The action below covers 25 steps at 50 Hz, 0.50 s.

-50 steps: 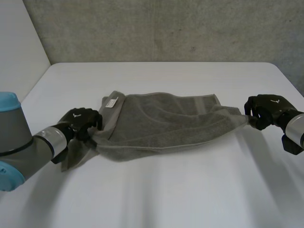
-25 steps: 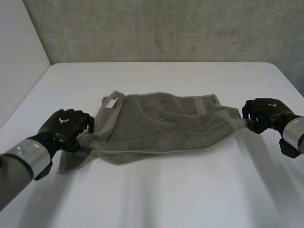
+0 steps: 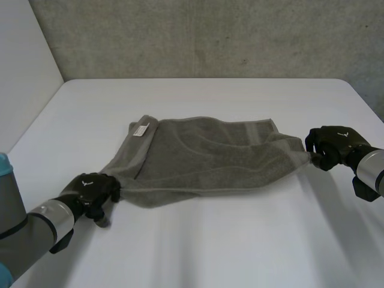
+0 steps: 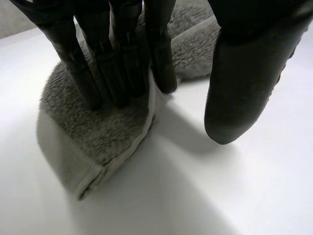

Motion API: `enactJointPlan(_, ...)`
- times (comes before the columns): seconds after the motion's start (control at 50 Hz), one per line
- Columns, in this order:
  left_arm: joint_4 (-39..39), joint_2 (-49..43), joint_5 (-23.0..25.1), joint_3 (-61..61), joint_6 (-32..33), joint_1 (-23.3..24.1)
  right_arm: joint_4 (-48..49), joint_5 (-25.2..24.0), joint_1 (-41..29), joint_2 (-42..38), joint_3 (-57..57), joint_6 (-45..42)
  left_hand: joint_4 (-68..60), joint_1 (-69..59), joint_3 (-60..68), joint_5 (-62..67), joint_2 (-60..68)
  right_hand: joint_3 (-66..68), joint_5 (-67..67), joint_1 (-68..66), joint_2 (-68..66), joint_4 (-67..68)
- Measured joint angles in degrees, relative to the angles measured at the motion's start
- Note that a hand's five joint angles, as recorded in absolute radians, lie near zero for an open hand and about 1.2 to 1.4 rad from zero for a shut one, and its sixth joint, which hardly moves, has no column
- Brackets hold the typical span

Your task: Fold the towel.

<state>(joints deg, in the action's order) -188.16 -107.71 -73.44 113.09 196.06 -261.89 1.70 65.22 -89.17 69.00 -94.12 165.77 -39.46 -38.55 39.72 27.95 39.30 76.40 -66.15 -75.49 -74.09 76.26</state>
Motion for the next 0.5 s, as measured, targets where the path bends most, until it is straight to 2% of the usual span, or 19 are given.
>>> enactJointPlan(0.18,-2.38,-3.10,-2.91,-3.27,-0.24,-0.51,0.09,0.00,0.05,-0.07,-0.02,-0.08,0.10,0.00,-0.01,0.02,-0.12,0.00,0.00,0.00,0.00,0.00)
enactJointPlan(0.5,-3.89,-0.93,-2.78,-2.20,-0.71,-5.08,0.15,0.09,-0.01,-0.30,-0.10,-0.18,0.10,-0.08,-0.01,0.57,-0.12,0.01,0.00,-0.01,0.00,0.00)
